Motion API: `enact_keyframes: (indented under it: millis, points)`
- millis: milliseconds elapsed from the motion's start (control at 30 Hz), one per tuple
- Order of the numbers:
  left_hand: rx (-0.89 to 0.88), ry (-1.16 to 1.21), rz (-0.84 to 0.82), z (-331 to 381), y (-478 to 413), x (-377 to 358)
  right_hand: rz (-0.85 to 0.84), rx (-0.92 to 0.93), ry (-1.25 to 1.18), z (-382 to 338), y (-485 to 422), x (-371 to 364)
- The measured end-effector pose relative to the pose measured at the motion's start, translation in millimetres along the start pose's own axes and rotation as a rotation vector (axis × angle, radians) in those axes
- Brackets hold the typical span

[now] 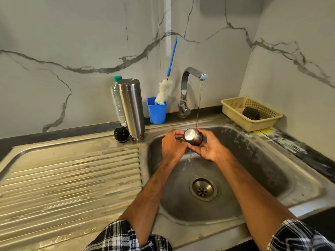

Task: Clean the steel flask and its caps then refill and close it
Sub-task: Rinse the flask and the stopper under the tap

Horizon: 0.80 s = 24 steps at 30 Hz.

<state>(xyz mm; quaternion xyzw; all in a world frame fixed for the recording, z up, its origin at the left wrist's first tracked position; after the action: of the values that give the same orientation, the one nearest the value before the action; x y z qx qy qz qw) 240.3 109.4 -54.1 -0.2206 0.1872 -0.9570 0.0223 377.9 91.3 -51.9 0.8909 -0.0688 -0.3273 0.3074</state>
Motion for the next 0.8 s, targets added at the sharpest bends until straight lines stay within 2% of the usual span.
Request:
enact_keyframes:
  millis: [133,200,267,333,367,433,567,667,800]
  points:
    - [0.006,0.000,0.033,1.3,-1.2,3.7,-0.008,-0.021,0.015,-1.0,4.1,-3.9]
    - [0.020,0.001,0.037,-1.1,-1.4,4.7,0.014,0.018,0.097,-0.3,1.7,-1.4]
    - [0.035,0.005,0.036,-3.6,-1.1,5.1,0.171,0.196,0.420,-1.2,-5.2,3.6]
    - [0.039,0.002,0.038,-4.9,-0.8,5.9,0.409,0.471,0.788,-7.0,-5.6,1.6]
    - [0.039,-0.004,0.039,-4.9,-0.8,6.3,0.481,0.595,0.853,-10.1,-2.1,-2.1]
    - [0.037,-0.004,0.037,-5.2,-1.6,6.4,0.513,0.753,0.860,-13.2,1.7,-6.0]
    - [0.042,0.012,0.027,-4.8,-0.6,4.8,0.509,0.705,1.081,-8.3,-3.3,-5.2]
    - [0.042,0.012,0.017,-5.4,-2.1,4.3,0.573,0.861,1.051,-14.1,1.0,-6.6]
    - [0.032,0.013,0.004,-4.4,-0.9,2.6,0.561,0.722,1.120,-11.1,-8.5,0.4]
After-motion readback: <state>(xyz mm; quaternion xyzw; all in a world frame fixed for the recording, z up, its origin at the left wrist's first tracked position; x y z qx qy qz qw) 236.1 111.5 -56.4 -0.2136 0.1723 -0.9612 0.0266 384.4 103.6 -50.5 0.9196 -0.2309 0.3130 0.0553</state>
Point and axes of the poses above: each hand's wrist, its own y-axis away from the middle knuckle, its own x-axis out of the back of the hand, z = x × y, the point moved 3 cm from there along -y, towards the middle knuckle, and after that the axes turned 10 degrees about -x, right-handed, at the moved point
